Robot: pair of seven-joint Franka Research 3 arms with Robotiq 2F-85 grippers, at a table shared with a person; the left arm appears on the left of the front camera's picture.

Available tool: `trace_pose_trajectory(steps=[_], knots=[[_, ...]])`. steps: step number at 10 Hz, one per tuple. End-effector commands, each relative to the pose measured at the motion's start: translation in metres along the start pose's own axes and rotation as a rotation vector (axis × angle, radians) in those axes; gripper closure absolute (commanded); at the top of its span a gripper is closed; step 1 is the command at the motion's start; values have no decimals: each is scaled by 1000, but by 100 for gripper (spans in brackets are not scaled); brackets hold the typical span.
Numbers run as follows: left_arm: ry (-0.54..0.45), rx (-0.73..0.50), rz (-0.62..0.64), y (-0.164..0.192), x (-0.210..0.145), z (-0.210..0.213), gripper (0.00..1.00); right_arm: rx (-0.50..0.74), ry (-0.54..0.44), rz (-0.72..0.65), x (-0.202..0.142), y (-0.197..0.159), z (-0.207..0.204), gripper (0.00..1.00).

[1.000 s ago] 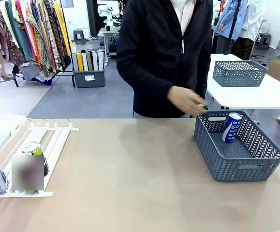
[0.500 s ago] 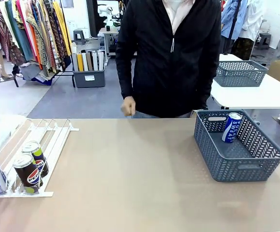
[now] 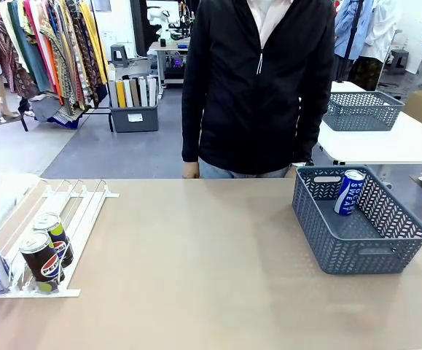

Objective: Retrieve and store the cans from the dispenser.
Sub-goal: Pick up the last remaining can from one row of the Automatic Can Dispenser and place it in the middle of the table.

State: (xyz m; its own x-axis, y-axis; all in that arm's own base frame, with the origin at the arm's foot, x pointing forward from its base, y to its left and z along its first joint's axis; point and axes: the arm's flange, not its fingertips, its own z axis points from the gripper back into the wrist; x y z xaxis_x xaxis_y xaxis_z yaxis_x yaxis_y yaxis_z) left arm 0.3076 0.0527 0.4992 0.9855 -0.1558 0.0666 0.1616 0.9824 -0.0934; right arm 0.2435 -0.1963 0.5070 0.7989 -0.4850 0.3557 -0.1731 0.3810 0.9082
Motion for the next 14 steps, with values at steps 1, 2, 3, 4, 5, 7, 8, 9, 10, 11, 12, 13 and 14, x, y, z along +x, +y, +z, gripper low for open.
trace_pose_trajectory(steps=[1, 2, 3, 4, 5, 7, 8, 9, 10, 11, 12, 13, 14], knots=[[-27, -18, 31, -3, 17, -32, 0, 19, -18, 27, 3, 1, -1, 0], [-1, 14, 93, -1, 22, -48, 0, 19, -18, 27, 3, 1, -1, 0], [9, 6, 118, -1, 27, -64, 0, 19, -18, 27, 3, 1, -1, 0], [26, -19, 119, -3, 30, -76, 0, 19, -18, 27, 3, 1, -1, 0], [57, 2, 133, -4, 32, -87, 0, 19, -18, 27, 3, 1, -1, 0], [96, 23, 134, -7, 32, -100, 0, 19, -18, 27, 3, 1, -1, 0], [107, 26, 136, -5, 32, -103, 0, 19, -18, 27, 3, 1, -1, 0], [109, 27, 142, -3, 31, -105, 0, 19, -18, 27, 3, 1, -1, 0], [111, 33, 156, 0, 33, -108, 0, 19, -18, 27, 3, 1, -1, 0], [107, 31, 162, 2, 34, -108, 0, 19, -18, 27, 3, 1, -1, 0], [109, 42, 174, 4, 33, -109, 0, 19, -18, 27, 3, 1, -1, 0], [107, 39, 181, 7, 34, -111, 0, 19, -18, 27, 3, 1, -1, 0], [108, 41, 184, 7, 33, -112, 0, 19, -18, 27, 3, 1, -1, 0]])
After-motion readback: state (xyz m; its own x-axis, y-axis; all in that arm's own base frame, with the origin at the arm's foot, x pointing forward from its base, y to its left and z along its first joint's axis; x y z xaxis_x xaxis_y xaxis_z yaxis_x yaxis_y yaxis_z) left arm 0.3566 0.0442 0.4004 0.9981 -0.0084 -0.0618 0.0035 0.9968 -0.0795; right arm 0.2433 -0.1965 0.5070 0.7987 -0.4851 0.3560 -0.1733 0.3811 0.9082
